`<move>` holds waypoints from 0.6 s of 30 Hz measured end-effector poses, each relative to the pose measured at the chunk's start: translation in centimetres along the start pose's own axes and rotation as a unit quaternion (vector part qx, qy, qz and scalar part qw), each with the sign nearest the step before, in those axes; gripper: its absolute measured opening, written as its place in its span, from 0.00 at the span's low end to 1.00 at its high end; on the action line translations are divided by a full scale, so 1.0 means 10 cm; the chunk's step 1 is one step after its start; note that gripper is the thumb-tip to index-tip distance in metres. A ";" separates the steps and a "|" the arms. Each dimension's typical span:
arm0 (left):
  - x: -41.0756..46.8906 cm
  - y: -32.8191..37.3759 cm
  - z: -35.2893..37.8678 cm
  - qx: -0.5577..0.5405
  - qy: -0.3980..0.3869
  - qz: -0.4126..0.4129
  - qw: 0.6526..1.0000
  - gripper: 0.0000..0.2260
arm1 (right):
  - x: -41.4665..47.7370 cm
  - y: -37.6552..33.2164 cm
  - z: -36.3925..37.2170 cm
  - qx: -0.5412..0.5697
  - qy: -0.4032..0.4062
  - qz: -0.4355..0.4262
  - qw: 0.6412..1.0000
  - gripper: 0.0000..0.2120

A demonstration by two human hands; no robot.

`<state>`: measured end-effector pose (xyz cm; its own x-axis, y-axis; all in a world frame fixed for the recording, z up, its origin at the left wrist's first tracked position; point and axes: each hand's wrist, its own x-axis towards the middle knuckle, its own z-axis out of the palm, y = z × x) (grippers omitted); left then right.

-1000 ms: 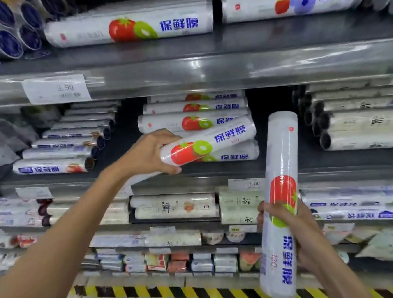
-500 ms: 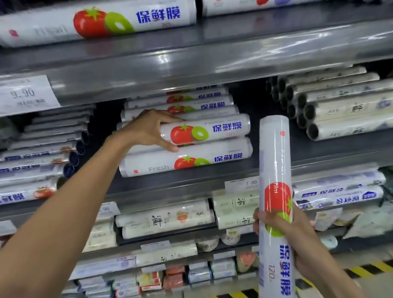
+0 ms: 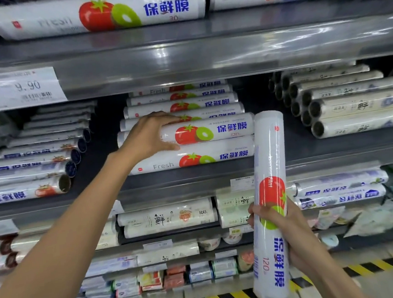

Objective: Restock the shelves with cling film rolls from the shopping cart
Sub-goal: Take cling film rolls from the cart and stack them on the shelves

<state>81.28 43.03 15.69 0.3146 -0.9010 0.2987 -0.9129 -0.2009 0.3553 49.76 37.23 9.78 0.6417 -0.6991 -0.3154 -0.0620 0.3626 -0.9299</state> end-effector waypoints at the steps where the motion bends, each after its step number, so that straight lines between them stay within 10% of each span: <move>1: -0.03 0.00 0.01 -0.006 0.013 -0.003 1.000 0.31 | 0.00 0.01 0.00 0.004 0.000 0.000 1.000 0.26; 18: -0.12 0.03 0.08 -0.014 0.066 -0.026 0.997 0.29 | 0.02 0.01 0.01 -0.013 0.002 0.010 1.000 0.30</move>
<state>80.44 43.78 14.68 0.3942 -0.8306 0.3934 -0.8875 -0.2328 0.3977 49.92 37.19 9.63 0.6368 -0.6945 -0.3349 -0.0946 0.3608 -0.9278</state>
